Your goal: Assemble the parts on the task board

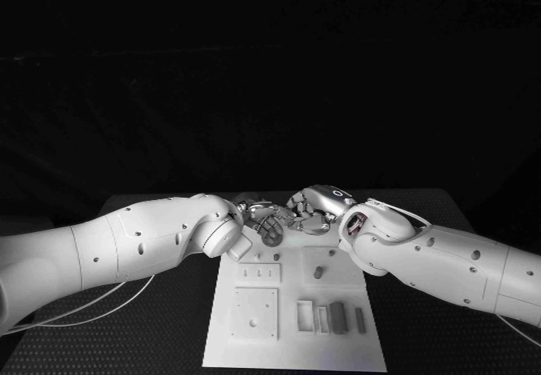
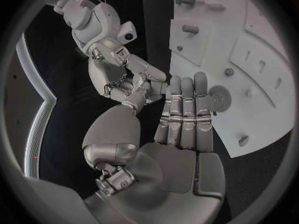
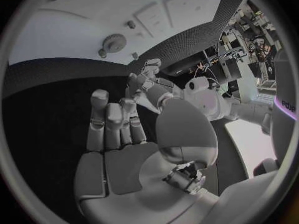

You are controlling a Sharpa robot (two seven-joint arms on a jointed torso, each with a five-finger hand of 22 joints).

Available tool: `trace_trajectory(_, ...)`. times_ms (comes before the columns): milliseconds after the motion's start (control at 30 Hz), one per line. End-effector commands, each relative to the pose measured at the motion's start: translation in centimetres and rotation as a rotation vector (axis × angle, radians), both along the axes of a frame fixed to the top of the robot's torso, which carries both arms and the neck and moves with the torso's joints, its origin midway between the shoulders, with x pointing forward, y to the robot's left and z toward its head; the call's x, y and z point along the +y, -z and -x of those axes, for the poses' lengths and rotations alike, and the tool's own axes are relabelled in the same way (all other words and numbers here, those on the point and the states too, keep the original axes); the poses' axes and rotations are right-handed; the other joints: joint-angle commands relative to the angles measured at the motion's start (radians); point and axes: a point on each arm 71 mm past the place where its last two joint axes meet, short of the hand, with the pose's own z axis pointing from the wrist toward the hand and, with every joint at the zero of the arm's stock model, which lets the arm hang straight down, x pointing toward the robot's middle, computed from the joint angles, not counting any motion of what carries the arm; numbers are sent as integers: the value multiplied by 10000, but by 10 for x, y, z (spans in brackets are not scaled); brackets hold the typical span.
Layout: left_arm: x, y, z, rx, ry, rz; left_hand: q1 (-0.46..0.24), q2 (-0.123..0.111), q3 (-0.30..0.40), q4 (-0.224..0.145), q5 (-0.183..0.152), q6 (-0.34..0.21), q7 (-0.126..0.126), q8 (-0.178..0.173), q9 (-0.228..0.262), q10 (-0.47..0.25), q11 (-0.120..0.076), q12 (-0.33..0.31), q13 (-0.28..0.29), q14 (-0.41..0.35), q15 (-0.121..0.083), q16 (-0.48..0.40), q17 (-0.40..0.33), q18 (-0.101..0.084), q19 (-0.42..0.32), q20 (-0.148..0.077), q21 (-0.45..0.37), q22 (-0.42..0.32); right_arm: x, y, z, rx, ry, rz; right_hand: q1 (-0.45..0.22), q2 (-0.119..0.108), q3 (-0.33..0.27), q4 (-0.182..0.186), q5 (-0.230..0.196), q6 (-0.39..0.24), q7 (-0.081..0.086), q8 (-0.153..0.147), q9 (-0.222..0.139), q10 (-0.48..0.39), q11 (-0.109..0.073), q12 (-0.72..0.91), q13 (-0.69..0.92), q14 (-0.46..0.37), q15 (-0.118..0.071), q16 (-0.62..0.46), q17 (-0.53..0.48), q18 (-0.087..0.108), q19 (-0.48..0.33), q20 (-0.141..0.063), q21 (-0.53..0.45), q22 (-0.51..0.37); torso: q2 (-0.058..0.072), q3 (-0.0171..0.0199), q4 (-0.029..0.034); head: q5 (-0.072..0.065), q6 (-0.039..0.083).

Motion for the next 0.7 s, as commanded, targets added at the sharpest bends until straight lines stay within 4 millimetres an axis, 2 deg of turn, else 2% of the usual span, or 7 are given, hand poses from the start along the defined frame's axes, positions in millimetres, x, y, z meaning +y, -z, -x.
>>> trace_trajectory(33, 0, -3, 0, -177, 63, -121, -146, -64, -49, -11, -4, -59, 78, -39, -35, -10, 39, 30, 23, -43, 9, 35, 22, 131, -3, 5, 9, 29, -3, 3, 0, 25, 110, 316, 88, 57, 48, 9, 65, 533, 180, 293, 1004, 61, -11, 24, -13, -8, -57, 14, -15, 159, 31, -18, 60, 157, 0, -2, 5, -11, 0)
trace_trajectory(167, 2, -1, 0, -116, 138, -322, -363, -219, -152, 54, -4, -148, 129, -103, -83, -119, 74, 23, 65, -149, 36, 24, 52, 100, -88, 2, -33, 67, -3, 2, 1, -17, 85, 253, 91, 55, 47, 10, 65, 538, 178, 295, 1012, 68, -13, 24, -14, 0, -59, 14, -15, 159, 37, -22, 61, 156, 5, 10, 1, -16, -17)
trace_trajectory(400, 1, 0, 2, -52, 408, -609, -725, -353, -359, 136, -4, -161, 137, -120, -111, -171, 76, 58, 135, -199, 38, 44, 92, 94, -129, -8, -66, 116, -2, 2, 0, 5, 117, 272, 95, 52, 45, 9, 66, 542, 175, 298, 1023, 81, -17, 25, -14, 13, -63, 15, -16, 159, 49, -29, 65, 155, 19, -3, 8, -42, -44)
trace_trajectory(567, 2, 0, 1, -125, 406, -583, -1029, -456, -609, 103, -3, -156, 126, -121, -125, -201, 66, 88, 188, -216, 25, 64, 120, 108, -138, -24, -90, 149, -1, 3, 0, 37, 152, 349, 97, 50, 45, 9, 66, 543, 174, 299, 1028, 87, -18, 25, -14, 19, -65, 15, -17, 159, 55, -32, 66, 155, 10, 3, 10, -42, -66)
trace_trajectory(700, 0, -1, 3, -183, 518, -479, -1163, -430, -699, 77, -2, -118, 103, -103, -128, -187, 44, 127, 232, -196, 3, 90, 140, 130, -109, -44, -95, 173, 1, 4, -2, 94, 201, 494, 97, 48, 44, 10, 66, 544, 174, 299, 1033, 91, -19, 25, -15, 24, -67, 15, -17, 159, 59, -35, 66, 154, 18, 5, 2, -39, -82)
